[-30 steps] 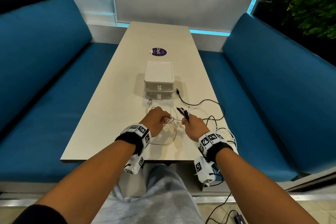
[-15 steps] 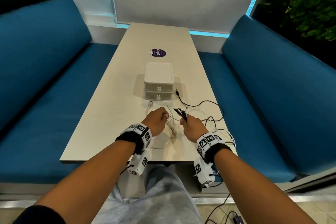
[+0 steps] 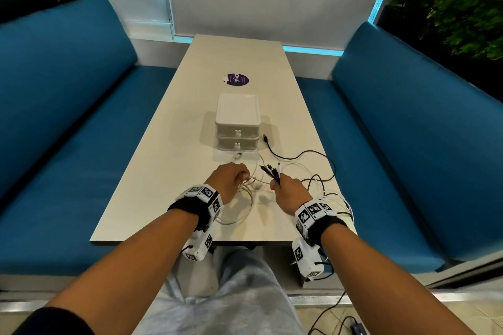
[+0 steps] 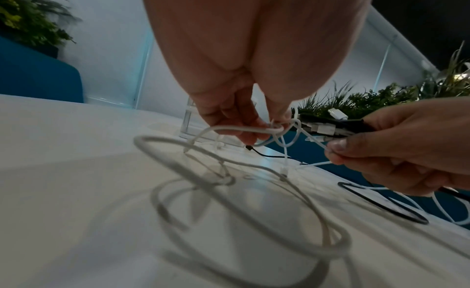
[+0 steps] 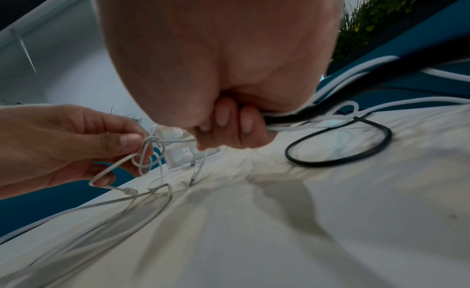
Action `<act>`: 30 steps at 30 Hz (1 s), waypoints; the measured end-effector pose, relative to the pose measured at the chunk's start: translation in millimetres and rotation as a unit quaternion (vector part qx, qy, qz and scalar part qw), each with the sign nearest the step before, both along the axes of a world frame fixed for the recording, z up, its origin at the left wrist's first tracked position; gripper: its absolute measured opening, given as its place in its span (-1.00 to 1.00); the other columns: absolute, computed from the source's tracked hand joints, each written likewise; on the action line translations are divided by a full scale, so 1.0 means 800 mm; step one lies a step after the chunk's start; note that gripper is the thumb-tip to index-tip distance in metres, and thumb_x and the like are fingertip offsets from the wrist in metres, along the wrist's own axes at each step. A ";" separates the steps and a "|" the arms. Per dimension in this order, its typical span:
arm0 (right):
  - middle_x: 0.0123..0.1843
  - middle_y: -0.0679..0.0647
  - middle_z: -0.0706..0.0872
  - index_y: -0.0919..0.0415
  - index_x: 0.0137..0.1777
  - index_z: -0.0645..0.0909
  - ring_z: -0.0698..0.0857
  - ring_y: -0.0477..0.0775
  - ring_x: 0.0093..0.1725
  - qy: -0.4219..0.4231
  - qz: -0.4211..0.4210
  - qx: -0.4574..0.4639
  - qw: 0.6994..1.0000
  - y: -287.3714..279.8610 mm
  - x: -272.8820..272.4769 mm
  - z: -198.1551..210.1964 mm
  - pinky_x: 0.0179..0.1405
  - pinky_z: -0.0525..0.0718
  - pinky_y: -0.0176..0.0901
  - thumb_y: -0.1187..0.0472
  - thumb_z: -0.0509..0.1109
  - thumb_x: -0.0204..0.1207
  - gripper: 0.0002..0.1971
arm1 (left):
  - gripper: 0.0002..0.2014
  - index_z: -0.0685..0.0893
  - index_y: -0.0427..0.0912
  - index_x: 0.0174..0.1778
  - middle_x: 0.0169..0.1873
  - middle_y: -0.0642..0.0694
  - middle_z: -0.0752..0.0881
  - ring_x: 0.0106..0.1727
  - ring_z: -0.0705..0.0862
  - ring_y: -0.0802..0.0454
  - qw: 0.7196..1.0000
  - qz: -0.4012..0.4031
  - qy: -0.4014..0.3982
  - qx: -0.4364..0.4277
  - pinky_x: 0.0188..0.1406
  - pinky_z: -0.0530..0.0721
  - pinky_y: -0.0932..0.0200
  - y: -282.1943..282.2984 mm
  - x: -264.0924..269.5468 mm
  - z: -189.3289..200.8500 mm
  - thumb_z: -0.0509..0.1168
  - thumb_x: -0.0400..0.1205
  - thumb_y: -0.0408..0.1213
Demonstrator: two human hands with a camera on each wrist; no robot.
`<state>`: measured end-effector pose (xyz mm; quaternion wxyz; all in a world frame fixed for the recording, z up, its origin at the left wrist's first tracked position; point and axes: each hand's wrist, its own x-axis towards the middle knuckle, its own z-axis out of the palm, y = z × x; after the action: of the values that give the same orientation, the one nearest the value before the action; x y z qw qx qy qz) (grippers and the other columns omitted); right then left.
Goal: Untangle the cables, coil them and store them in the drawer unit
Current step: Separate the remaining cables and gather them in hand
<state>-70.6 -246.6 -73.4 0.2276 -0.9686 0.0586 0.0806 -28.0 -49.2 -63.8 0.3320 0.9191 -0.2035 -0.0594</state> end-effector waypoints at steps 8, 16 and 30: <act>0.08 0.29 0.72 0.23 0.19 0.53 0.66 0.32 0.06 0.006 0.015 0.007 1.000 0.000 -0.001 0.003 -0.11 0.51 -0.03 0.05 0.06 0.75 -0.70 | -0.80 0.66 -0.06 0.10 0.04 -0.12 0.72 0.05 0.65 -0.20 0.997 0.045 -0.017 0.056 0.12 0.62 -0.06 -0.006 -0.001 -0.001 0.14 0.69 -0.28; 0.13 0.30 0.70 0.27 0.22 0.52 0.64 0.34 0.11 0.019 -0.011 0.013 1.000 -0.001 0.001 0.004 -0.11 0.45 -0.06 0.06 0.06 0.75 -0.68 | -0.88 0.55 -0.08 0.07 -0.18 -0.09 0.72 -0.09 0.66 -0.08 0.996 0.031 0.055 -0.055 -0.14 0.54 0.17 -0.001 -0.003 0.003 0.28 0.65 -0.32; 0.04 0.25 0.67 0.21 0.22 0.52 0.62 0.23 -0.11 0.020 0.027 -0.039 0.999 0.005 -0.007 0.005 -0.17 0.55 -0.03 -0.02 0.04 0.74 -0.65 | -0.84 0.34 -0.12 0.00 -0.08 -0.11 0.66 -0.09 0.64 -0.24 0.951 -0.008 -0.123 0.283 0.00 0.35 -0.03 0.002 -0.012 0.000 0.15 0.59 -0.41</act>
<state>-76.3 -242.5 -69.7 0.1859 -0.9763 0.0399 0.1039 -38.0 -47.8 -63.6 0.0299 0.9739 -0.2250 -0.0039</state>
